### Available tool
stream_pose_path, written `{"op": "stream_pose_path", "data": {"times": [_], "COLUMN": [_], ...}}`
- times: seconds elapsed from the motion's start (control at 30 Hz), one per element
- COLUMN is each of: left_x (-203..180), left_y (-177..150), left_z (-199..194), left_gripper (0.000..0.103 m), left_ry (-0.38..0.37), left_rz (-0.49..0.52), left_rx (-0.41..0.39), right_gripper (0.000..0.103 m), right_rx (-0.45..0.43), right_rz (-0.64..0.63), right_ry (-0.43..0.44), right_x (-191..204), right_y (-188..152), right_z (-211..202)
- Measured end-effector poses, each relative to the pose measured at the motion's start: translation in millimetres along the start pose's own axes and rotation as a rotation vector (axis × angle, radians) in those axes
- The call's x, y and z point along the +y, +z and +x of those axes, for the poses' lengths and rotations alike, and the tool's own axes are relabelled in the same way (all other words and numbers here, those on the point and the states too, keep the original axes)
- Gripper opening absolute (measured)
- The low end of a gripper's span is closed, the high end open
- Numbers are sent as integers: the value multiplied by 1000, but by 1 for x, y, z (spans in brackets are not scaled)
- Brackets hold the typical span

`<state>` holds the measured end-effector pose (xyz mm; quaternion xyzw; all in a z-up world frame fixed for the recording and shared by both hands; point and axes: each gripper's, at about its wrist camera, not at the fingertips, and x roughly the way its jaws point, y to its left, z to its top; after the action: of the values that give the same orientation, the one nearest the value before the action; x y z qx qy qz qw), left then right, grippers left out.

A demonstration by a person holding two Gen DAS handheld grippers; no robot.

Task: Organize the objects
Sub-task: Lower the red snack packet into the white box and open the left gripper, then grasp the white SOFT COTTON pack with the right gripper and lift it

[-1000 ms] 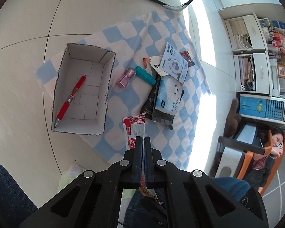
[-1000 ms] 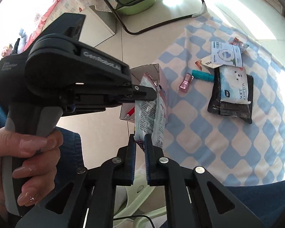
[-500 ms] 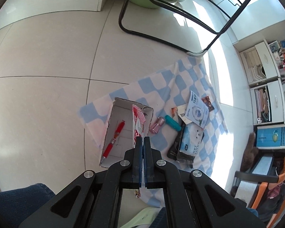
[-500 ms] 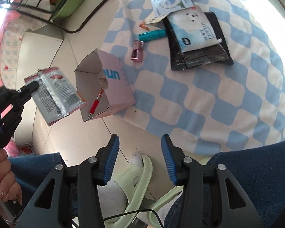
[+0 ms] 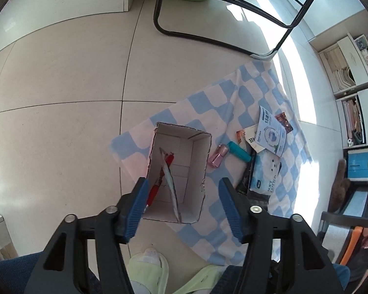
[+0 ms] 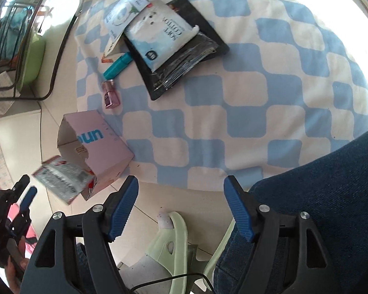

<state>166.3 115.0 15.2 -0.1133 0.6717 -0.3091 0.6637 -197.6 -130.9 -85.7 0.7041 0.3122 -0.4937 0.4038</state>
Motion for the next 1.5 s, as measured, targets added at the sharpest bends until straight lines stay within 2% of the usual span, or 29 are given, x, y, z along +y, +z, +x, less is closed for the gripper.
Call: {"op": "stream_pose_path", "data": {"times": [0.07, 0.13, 0.27, 0.33, 0.43, 0.53, 0.67, 0.8, 0.87, 0.9, 0.93, 1.0, 1.03, 1.1, 1.13, 1.17, 1.33, 1.43, 1.5], "left_x": [1, 4, 13, 7, 0, -1, -3, -7, -12, -13, -15, -17, -17, -17, -17, -17, -21, -20, -17], "left_y": [-1, -3, -5, -8, -5, 0, -2, -10, -13, -14, -14, -15, -14, -13, -11, -10, -2, 0, -1], "left_z": [2, 7, 28, 43, 59, 74, 86, 91, 98, 100, 102, 104, 106, 109, 109, 108, 97, 86, 80], "left_gripper": [62, 62, 62, 62, 62, 62, 62, 62, 62, 62, 62, 62, 62, 62, 62, 62, 62, 62, 62], "left_ry": [-9, -29, -36, -17, 18, 26, 51, 83, 97, 104, 113, 121, 124, 121, 113, 99, 19, -25, -51], "left_rz": [-19, -46, -86, -76, -40, -48, -52, -10, 14, 27, 37, 53, 55, 42, 29, 14, -24, -49, -62], "left_rx": [26, 61, 170, 230, 308, 347, 375, 415, 430, 437, 443, 450, 451, 451, 447, 440, 399, 374, 369], "right_gripper": [76, 103, 102, 102, 102, 102, 102, 102, 102, 102, 102, 102, 93, 73, 60, 56, 53, 54, 55], "right_rx": [-20, -51, -149, -167, -135, -143, -159, -102, -80, -78, -74, -55, -41, -32, -24, -12, 68, 175, 226], "right_rz": [20, 15, -81, -130, -236, -276, -360, -348, -376, -408, -443, -512, -539, -552, -539, -527, -562, -568, -577], "right_ry": [-19, -62, -263, -306, -292, -270, -283, -246, -278, -323, -372, -387, -397, -354, -328, -317, -275, -181, -158], "right_x": [-3, -5, -2, 2, 14, 27, 50, 64, 71, 74, 77, 77, 75, 70, 67, 63, 48, 38, 28], "right_y": [6, 16, 49, 68, 97, 124, 157, 184, 193, 195, 196, 192, 188, 181, 178, 175, 131, 89, 60], "right_z": [1, 4, 9, 14, 26, 31, 36, 55, 67, 72, 77, 82, 84, 78, 73, 68, 48, 48, 54]}}
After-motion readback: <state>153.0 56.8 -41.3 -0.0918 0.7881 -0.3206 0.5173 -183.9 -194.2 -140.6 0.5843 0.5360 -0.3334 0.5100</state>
